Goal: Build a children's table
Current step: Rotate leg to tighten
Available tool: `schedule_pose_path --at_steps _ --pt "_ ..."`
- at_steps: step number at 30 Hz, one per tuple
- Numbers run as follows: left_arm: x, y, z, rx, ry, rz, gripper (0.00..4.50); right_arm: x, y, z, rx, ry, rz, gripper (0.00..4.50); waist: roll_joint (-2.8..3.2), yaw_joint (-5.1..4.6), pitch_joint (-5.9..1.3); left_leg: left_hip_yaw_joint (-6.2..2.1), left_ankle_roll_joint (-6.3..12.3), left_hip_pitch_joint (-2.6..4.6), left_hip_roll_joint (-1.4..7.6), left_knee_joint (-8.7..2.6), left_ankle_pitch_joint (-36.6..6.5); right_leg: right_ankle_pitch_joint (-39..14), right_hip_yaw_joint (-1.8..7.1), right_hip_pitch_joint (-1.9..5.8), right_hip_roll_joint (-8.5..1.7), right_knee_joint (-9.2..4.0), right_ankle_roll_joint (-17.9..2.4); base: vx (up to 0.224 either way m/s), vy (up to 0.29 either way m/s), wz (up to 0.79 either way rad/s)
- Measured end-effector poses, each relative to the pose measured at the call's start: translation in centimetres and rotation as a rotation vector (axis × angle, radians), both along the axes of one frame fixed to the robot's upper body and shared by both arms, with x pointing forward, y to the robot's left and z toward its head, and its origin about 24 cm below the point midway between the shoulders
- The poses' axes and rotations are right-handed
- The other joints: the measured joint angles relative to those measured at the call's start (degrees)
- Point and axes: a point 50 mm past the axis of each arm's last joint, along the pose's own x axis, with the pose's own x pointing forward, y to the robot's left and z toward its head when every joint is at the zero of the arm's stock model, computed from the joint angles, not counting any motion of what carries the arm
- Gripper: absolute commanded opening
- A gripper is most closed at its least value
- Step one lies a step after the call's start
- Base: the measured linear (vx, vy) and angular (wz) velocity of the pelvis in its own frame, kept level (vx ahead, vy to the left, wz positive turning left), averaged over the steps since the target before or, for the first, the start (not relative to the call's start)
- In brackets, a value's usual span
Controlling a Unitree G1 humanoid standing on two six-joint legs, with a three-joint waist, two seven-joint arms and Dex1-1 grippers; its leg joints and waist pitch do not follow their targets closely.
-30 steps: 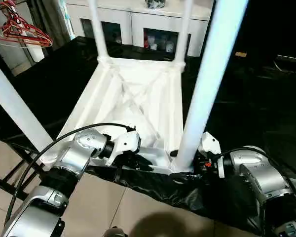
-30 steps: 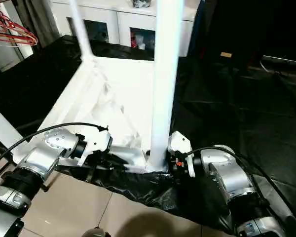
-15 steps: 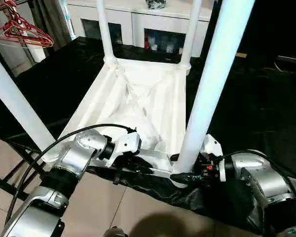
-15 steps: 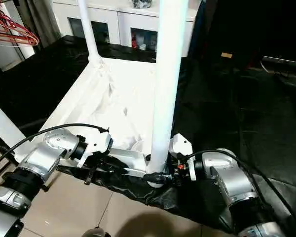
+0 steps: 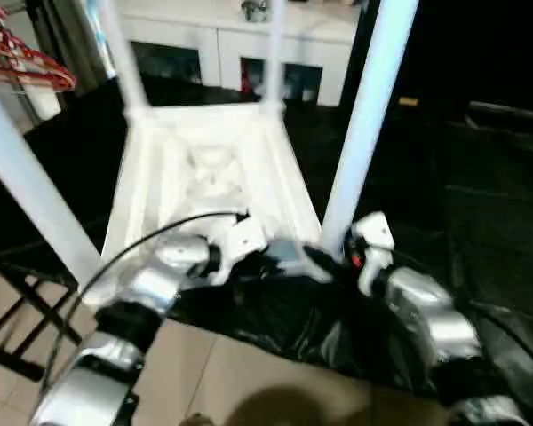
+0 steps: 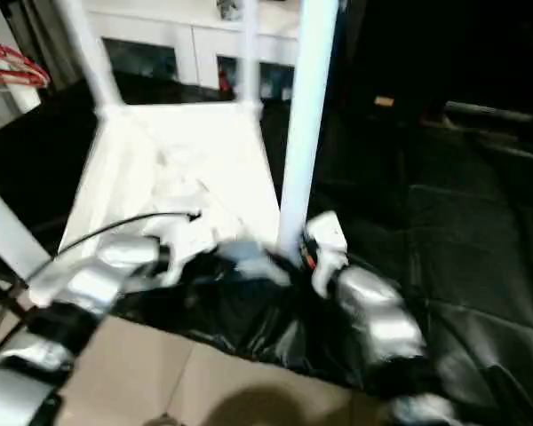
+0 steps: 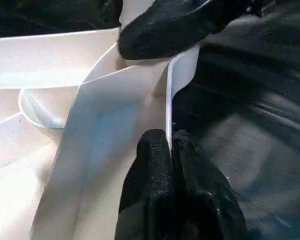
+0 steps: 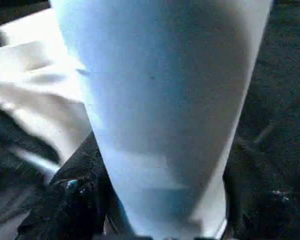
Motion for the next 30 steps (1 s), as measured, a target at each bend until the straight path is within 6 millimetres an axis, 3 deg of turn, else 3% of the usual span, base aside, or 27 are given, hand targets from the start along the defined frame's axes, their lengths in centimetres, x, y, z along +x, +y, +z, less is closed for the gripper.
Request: schedule_pose_path --at_steps 6,7,13,21,30 --pt "0.0 -1.2 -0.1 0.003 -0.047 0.093 0.00 1.3 1.4 0.1 -0.026 -0.021 -0.176 2.63 0.33 -0.61 -0.17 -0.01 0.00 -0.08 -0.11 -0.03 0.0 0.0 0.08 0.00 -0.05 -0.14 0.0 0.000 0.000 0.00" --pt "-0.1 -1.3 -0.2 0.000 -0.047 0.098 0.00 1.3 1.5 0.1 -0.029 -0.027 -0.186 3.19 0.58 -0.64 -0.32 0.00 0.01 -0.11 -0.13 -0.03 0.0 0.0 0.09 0.00 -0.05 -0.15 0.0 0.000 0.000 0.00" --pt "-0.2 -1.5 -0.2 -0.007 -0.053 0.102 0.00 1.3 1.5 0.0 -0.061 -0.046 -0.176 3.68 0.97 -0.61 -0.48 0.01 0.02 -0.16 -0.17 -0.02 0.0 -0.2 0.10 0.00 -0.05 -0.18 0.1 0.000 0.000 0.00" --pt "-0.3 -0.3 0.0 0.002 -0.037 0.035 0.00 1.0 0.5 0.3 -0.074 -0.051 0.024 3.68 0.97 -0.74 -0.45 -0.01 0.02 -0.15 -0.11 -0.13 0.0 -0.2 0.04 -0.04 -0.01 -0.17 0.0 0.000 0.000 0.00" --pt "-1.0 1.4 0.4 -0.004 0.031 -0.116 0.00 -0.8 -1.4 0.8 -0.090 -0.042 0.329 3.68 1.15 -0.21 -0.35 -0.01 0.05 -0.23 -0.07 -0.01 0.0 -0.2 0.01 -0.08 -0.01 -0.21 0.0 0.000 0.000 0.00"
